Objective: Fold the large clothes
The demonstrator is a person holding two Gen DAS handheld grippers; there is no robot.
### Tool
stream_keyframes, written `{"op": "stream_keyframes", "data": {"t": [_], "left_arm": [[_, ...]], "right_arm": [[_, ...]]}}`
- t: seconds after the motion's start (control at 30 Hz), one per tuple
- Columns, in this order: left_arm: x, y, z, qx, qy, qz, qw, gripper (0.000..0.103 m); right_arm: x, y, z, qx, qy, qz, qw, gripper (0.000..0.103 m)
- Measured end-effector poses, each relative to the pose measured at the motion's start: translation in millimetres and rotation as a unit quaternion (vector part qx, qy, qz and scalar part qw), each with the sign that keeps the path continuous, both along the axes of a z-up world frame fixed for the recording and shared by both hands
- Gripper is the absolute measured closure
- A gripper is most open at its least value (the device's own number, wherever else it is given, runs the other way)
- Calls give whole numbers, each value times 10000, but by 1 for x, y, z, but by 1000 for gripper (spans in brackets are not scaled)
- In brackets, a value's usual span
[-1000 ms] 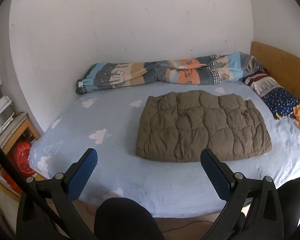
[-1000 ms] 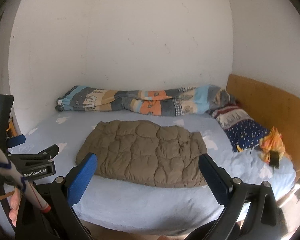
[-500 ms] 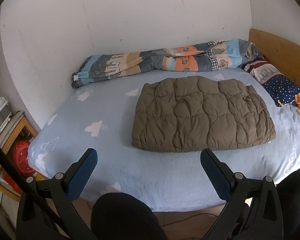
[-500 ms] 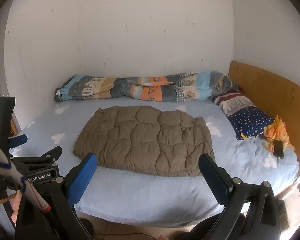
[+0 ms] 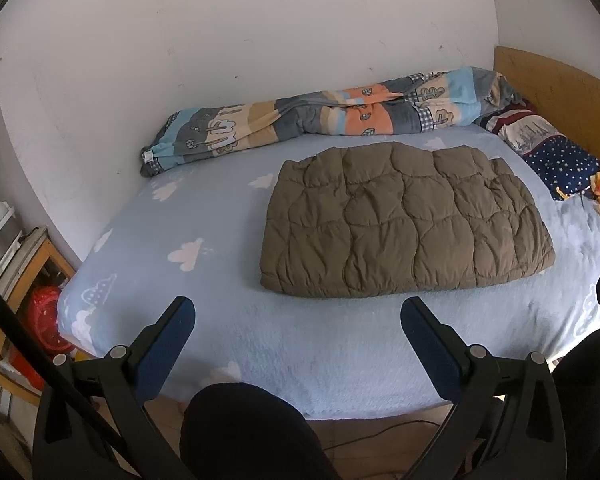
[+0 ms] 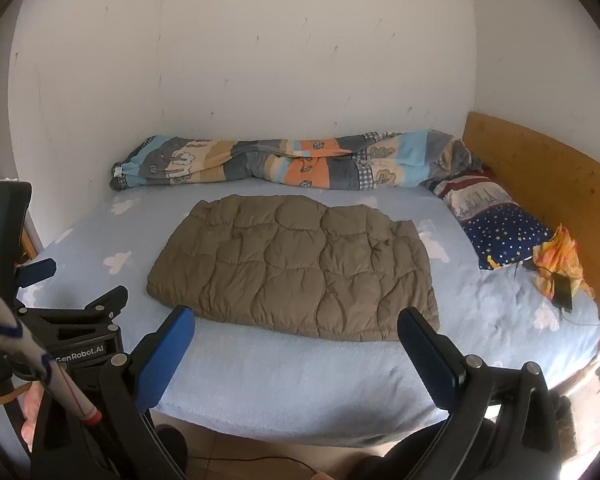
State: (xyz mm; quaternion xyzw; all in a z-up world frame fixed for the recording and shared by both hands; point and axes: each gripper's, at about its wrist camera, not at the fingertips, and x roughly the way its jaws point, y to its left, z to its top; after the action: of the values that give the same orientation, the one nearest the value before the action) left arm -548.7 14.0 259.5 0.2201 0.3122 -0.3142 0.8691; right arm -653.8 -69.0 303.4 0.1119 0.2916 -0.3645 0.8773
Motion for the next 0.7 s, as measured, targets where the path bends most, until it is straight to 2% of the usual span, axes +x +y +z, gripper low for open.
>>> {"op": "stream_keyframes", "data": {"t": [0.7], "left_arm": [[3,0,-7,84,62,-36,9999,1]], "right_arm": [[3,-3,-9,137,53,-35,9999,0]]}}
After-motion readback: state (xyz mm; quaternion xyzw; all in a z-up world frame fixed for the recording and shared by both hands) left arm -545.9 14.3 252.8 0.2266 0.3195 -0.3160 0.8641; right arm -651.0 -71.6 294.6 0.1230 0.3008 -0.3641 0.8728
